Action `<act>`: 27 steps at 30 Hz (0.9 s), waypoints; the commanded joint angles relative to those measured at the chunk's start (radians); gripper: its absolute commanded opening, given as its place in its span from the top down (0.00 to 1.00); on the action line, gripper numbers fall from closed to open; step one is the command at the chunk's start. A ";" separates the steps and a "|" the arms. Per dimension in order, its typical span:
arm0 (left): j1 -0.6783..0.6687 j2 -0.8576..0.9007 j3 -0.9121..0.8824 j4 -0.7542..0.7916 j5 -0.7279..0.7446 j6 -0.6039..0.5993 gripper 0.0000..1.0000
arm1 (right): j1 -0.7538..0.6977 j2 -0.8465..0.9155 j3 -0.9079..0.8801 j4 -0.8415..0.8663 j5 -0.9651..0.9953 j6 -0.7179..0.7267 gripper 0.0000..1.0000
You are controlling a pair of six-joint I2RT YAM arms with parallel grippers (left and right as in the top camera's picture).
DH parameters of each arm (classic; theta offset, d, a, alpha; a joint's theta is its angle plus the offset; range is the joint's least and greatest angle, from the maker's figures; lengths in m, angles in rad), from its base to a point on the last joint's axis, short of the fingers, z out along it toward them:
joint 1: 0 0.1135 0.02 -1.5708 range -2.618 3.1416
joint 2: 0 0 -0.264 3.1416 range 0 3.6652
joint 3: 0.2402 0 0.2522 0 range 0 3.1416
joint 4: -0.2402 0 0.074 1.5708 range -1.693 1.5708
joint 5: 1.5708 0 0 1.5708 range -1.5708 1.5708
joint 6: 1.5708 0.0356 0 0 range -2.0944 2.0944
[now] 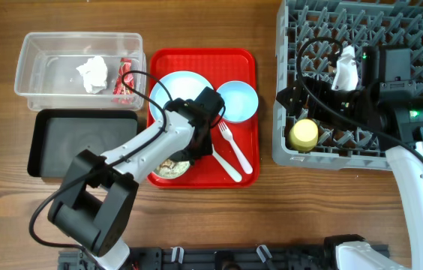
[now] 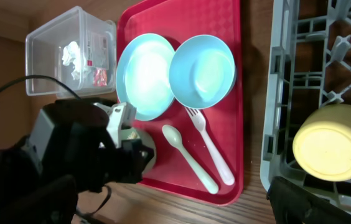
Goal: Sort waste into correct bins and load items into the dishwasher rack
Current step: 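Grasp the green bowl of rice with the left gripper, then tip the green bowl over the black tray to empty the rice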
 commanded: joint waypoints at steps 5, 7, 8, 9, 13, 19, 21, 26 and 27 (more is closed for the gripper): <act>0.113 -0.192 0.134 -0.096 0.168 0.206 0.96 | 0.003 -0.013 0.019 -0.006 -0.013 -0.011 0.00; 0.184 -0.238 0.134 -0.095 0.232 0.233 0.96 | 0.003 -0.013 0.019 -0.006 -0.013 -0.011 0.00; 0.224 -0.256 0.134 -0.098 0.272 0.253 0.96 | 0.003 -0.013 0.019 -0.006 -0.013 -0.011 0.00; 0.268 -0.268 0.134 -0.099 0.313 0.273 0.96 | 0.003 -0.013 0.019 -0.006 -0.013 -0.011 0.00; 0.468 -0.278 0.128 -0.105 0.526 0.376 0.96 | 0.003 -0.013 0.019 -0.006 -0.013 -0.012 0.00; 0.779 -0.265 0.061 -0.099 0.883 0.539 0.96 | 0.003 -0.013 0.019 -0.006 -0.013 -0.011 0.00; 0.881 -0.246 0.021 -0.094 1.027 0.600 0.96 | 0.003 -0.013 0.019 -0.005 -0.013 -0.011 0.00; 1.049 -0.172 -0.082 -0.093 1.266 0.721 0.96 | 0.003 -0.013 0.019 -0.004 -0.013 -0.011 0.00; 1.067 -0.158 -0.096 -0.093 1.297 0.733 0.96 | 0.003 -0.013 0.019 -0.004 -0.013 -0.011 0.00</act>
